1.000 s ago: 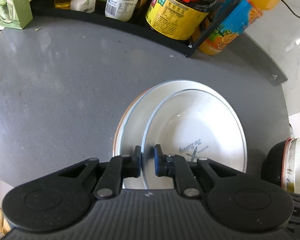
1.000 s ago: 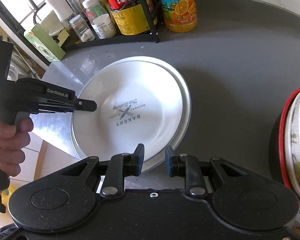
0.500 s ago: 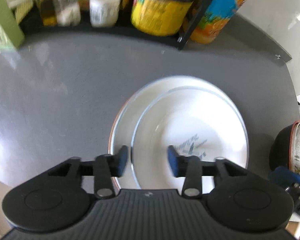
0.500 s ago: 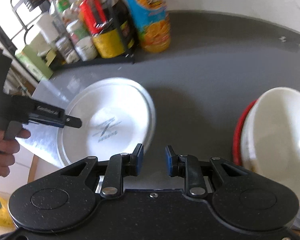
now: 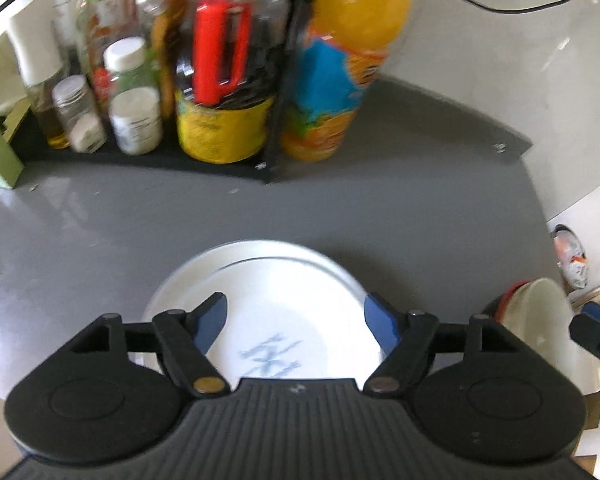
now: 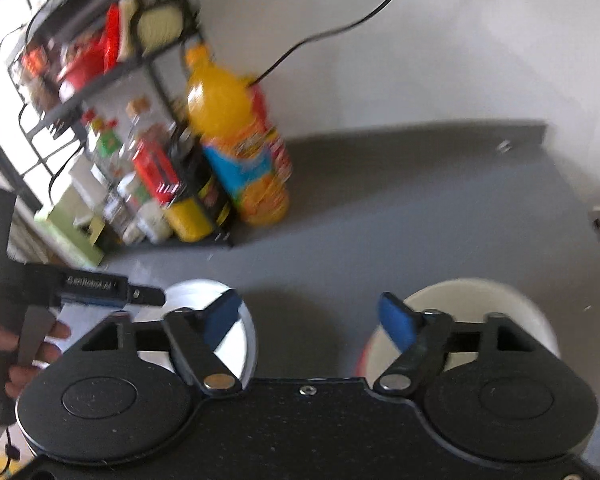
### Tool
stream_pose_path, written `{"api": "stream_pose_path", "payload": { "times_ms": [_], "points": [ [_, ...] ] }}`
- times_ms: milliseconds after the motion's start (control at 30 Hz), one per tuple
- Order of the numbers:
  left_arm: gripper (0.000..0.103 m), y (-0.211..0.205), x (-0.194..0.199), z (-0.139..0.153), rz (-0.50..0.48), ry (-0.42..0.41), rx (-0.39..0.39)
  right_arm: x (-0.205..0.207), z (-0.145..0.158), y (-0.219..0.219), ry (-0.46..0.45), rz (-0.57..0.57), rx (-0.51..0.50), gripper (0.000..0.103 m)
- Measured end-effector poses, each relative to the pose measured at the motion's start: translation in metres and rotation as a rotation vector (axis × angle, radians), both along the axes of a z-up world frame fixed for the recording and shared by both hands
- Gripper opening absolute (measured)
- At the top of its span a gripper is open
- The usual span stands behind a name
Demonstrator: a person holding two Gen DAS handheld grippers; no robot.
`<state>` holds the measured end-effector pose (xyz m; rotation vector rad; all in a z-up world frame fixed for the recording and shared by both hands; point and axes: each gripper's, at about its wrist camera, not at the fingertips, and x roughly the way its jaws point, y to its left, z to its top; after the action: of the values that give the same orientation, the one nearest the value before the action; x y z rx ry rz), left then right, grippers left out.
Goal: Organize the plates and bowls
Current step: 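Open both grippers and lift them off the plate stack, then move both grippers to the rim of the red bowl stack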
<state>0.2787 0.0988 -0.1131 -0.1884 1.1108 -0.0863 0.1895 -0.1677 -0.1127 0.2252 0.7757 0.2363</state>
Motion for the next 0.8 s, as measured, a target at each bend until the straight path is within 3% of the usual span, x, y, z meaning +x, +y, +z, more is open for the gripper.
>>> {"api": "stream_pose_path", "payload": {
  "times_ms": [200, 467, 800],
  "points": [
    [0.075, -0.051, 0.001, 0.006, -0.043, -0.023, 0.025, -0.002, 0.001, -0.048, -0.041, -0.098, -0.014, 0.098],
    [0.075, -0.119, 0.001, 0.000, -0.122, 0.015, -0.012, -0.012, -0.020, -0.109, 0.013, -0.191, 0.003, 0.098],
    [0.075, -0.180, 0.000, -0.025, -0.184, 0.046, -0.037, -0.013, -0.060, -0.145, 0.113, -0.170, 0.041, 0.097]
  ]
}}
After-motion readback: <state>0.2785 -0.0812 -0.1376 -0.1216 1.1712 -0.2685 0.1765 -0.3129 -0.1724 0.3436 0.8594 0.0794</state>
